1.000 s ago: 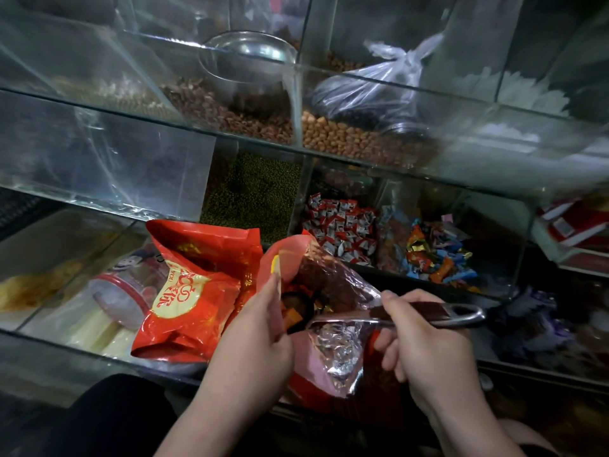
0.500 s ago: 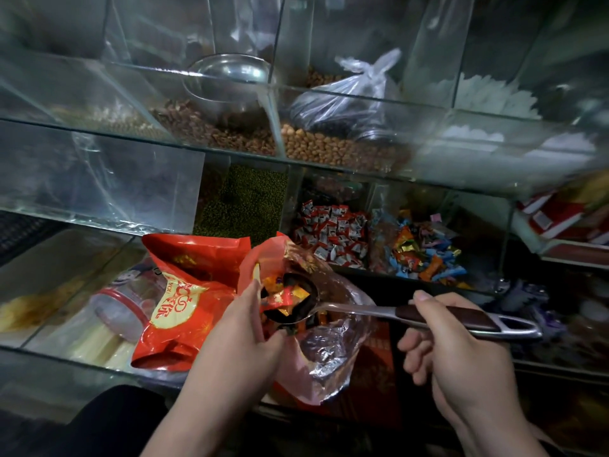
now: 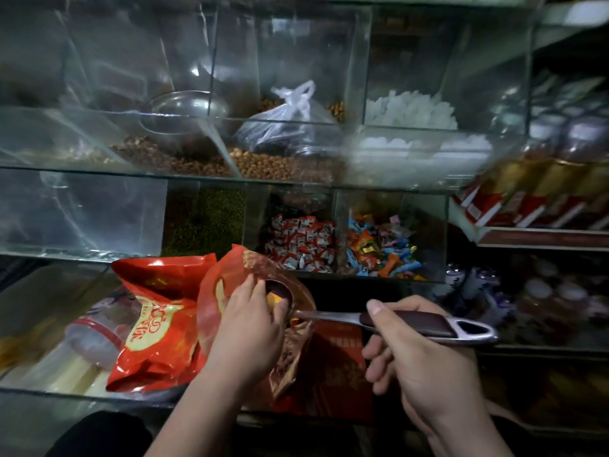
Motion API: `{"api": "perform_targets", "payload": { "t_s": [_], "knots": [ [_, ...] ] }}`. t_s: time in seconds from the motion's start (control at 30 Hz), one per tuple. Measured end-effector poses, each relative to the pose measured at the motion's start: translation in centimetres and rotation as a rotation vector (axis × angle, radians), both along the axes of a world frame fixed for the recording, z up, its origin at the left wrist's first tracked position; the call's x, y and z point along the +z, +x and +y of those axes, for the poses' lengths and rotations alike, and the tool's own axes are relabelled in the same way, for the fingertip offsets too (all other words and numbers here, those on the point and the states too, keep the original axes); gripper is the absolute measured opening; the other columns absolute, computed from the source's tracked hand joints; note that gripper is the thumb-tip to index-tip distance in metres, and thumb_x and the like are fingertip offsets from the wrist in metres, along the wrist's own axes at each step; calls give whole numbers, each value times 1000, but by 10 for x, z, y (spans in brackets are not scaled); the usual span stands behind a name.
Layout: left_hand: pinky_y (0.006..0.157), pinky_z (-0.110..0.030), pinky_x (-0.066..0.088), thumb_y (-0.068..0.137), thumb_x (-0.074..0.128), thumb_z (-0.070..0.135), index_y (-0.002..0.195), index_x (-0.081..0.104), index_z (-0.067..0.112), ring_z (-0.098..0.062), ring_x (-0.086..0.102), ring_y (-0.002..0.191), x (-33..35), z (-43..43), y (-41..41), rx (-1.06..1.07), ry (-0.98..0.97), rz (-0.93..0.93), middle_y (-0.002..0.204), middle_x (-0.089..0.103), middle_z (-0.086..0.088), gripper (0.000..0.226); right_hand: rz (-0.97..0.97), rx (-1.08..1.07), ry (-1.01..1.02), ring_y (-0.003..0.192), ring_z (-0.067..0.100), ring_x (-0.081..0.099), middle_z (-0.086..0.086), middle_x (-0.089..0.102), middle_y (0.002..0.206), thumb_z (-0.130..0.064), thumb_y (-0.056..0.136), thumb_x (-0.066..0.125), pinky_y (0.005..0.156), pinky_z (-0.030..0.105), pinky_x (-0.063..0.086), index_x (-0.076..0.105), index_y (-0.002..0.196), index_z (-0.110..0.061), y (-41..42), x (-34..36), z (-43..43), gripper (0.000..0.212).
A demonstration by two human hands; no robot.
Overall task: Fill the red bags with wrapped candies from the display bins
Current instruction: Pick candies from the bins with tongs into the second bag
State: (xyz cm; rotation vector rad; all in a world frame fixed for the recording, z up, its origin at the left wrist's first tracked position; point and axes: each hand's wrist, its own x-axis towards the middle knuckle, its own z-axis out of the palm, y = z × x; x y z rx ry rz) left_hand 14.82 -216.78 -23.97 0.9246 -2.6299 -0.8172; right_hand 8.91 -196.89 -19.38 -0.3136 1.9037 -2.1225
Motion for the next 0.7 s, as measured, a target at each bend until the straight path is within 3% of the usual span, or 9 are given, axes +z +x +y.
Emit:
{"api": "perform_targets", "payload": {
  "t_s": [0.17, 0.3, 0.43, 0.57, 0.7],
  "knots": [
    [120, -28, 4, 105, 37, 38, 158, 24, 16, -13, 3, 153, -12, 10, -3, -41, -9, 58, 167, 10, 3, 58, 31, 59, 14, 33, 28, 58, 17, 65, 53, -23, 94, 73, 36, 28, 47, 72, 80, -29, 7, 5, 9, 16],
    [117, -21, 9, 105, 39, 33, 157, 29, 21, -1, 9, 148, -4, 17, -3, -60, -13, 182, 164, 18, 11, 53, 59, 62, -23, 33, 28, 58, 16, 66, 53, -23, 94, 74, 36, 29, 47, 70, 77, -28, 10, 11, 16, 18],
    [117, -22, 15, 105, 42, 34, 153, 38, 22, -5, 19, 149, 14, 21, -15, -92, -111, 220, 161, 29, 11, 50, 33, 9, -107, 31, 28, 56, 19, 65, 53, -24, 93, 77, 35, 27, 45, 70, 77, -29, 5, 21, 25, 18],
    [117, -22, 21, 105, 43, 33, 150, 44, 19, -9, 28, 146, 40, 30, -50, -215, -206, 265, 157, 38, 6, 47, 23, -144, -202, 28, 24, 52, 18, 62, 50, -39, 75, 72, 34, 24, 42, 71, 74, -31, -4, 35, 38, 8],
    [115, -20, 24, 105, 46, 31, 148, 46, 16, -10, 34, 143, 60, 40, -96, -373, -262, 295, 154, 43, 4, 46, 58, -281, -229, 26, 18, 49, 13, 59, 47, -27, 93, 73, 31, 21, 38, 65, 75, -21, -25, 40, 51, 20]
  ]
}}
